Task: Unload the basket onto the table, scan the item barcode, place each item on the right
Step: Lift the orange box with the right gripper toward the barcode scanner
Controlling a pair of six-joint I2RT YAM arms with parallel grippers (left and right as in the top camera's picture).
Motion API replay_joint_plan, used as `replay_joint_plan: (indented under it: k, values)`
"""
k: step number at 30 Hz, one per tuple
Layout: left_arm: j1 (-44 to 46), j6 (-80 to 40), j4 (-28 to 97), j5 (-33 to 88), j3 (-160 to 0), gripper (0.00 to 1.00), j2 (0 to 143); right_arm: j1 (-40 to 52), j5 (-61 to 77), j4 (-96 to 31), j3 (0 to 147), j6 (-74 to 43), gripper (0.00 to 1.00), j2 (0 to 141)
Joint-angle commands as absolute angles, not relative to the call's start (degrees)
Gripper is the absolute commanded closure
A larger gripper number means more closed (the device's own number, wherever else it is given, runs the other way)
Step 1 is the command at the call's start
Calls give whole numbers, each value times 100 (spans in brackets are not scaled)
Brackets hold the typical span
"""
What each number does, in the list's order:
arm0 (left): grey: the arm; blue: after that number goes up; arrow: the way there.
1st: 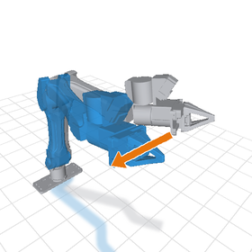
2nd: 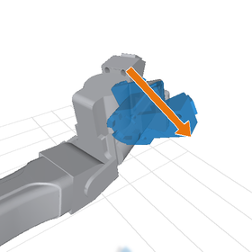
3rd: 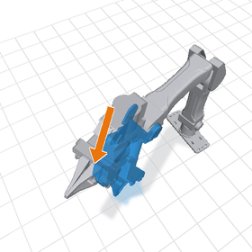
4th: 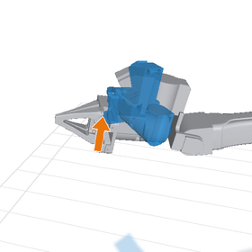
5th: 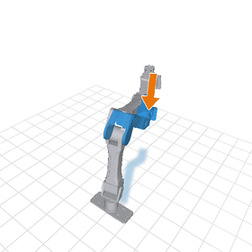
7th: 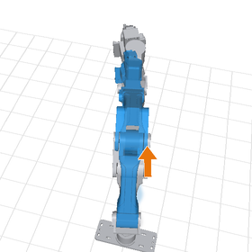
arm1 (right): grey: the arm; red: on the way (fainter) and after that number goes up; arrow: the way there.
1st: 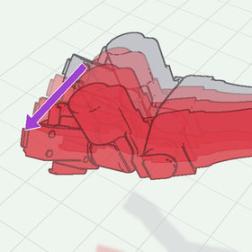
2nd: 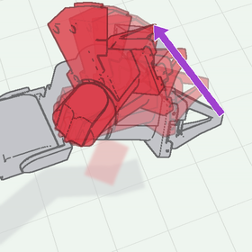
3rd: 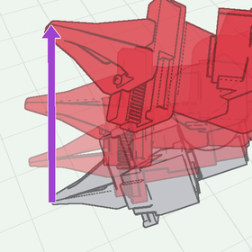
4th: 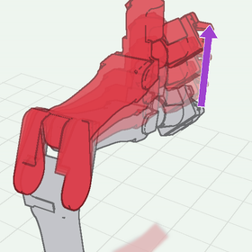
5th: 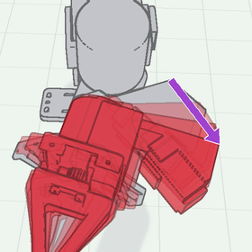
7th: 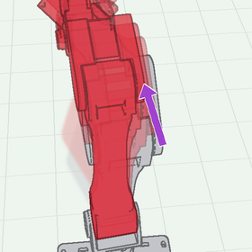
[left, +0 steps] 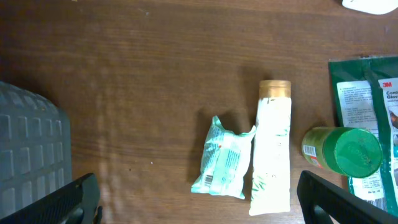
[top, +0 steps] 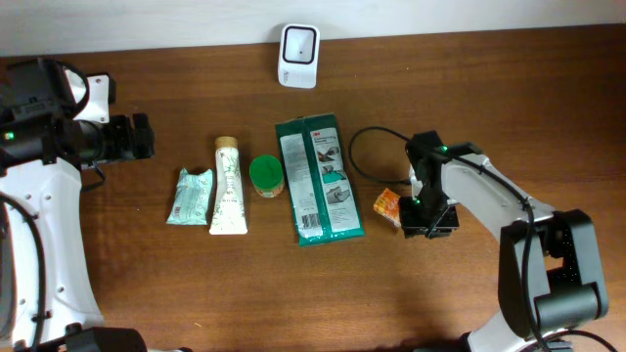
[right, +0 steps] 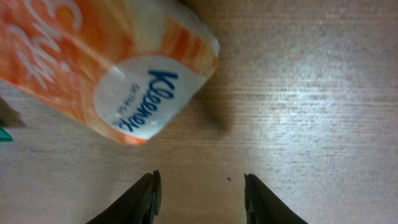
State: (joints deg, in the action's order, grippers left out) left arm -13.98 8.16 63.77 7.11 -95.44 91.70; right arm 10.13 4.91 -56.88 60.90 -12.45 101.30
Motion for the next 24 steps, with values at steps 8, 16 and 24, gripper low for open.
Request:
replay_joint_plan:
  k: [8,16,24]
  values:
    - [-1404,932,6366,773,-9555,1,9137,1070,880,-4390,6534,-1865,59,10108]
    - [-1404,932,6366,773,-9555,1,9137,67,2305,-4327,6652,-1079,63,10433]
    - [-1404,932,6366,773,-9555,1,9137,71,2491,-4045,6646,-1096,96,11327]
